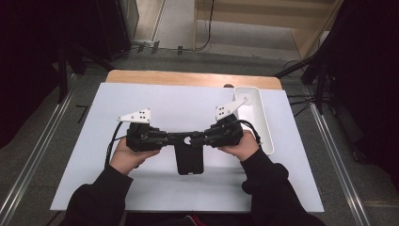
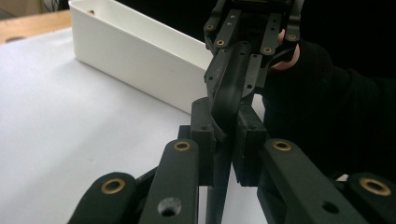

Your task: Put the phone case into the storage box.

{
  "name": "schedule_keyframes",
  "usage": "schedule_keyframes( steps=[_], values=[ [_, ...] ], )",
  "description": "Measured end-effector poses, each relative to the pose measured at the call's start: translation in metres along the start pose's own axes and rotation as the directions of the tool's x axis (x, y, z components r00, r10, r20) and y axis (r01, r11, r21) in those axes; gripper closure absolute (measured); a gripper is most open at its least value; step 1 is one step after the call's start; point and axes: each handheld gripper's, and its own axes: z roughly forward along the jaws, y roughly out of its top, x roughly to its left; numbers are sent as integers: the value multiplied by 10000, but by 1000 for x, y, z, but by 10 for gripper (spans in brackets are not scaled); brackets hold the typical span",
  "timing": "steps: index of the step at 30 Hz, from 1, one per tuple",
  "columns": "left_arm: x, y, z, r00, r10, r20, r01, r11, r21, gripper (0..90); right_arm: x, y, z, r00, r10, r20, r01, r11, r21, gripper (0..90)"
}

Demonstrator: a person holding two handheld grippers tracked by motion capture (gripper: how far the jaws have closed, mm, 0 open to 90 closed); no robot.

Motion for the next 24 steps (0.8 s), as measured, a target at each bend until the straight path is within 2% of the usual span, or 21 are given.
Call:
schedule_keyframes(
  steps=[9, 11, 17, 21, 24],
  values=[
    [-1, 2, -1, 9999, -15, -119, 15, 10000, -28, 807, 1, 1, 0, 9999, -84, 125, 85, 10000, -53, 733],
    [-2, 2, -2, 9999, -8, -132, 8, 10000, -58, 807, 2, 1, 0, 9998, -102, 165, 103, 9999, -88, 708],
    [-2, 3, -4, 9998, -41, -198, 39, 9999, -137, 807, 2, 1, -2, 9998, 122, 163, -120, 9998, -153, 578],
    [-2, 3, -5, 9997, -32, -239, 28, 9999, -163, 807, 4, 1, -5, 9995, -27, 322, 32, 9999, -164, 517],
    [-2, 3, -6, 9993, -91, -374, 84, 9998, -196, 807, 5, 2, -9, 9985, 139, 527, -119, 9992, -371, 443]
  ],
)
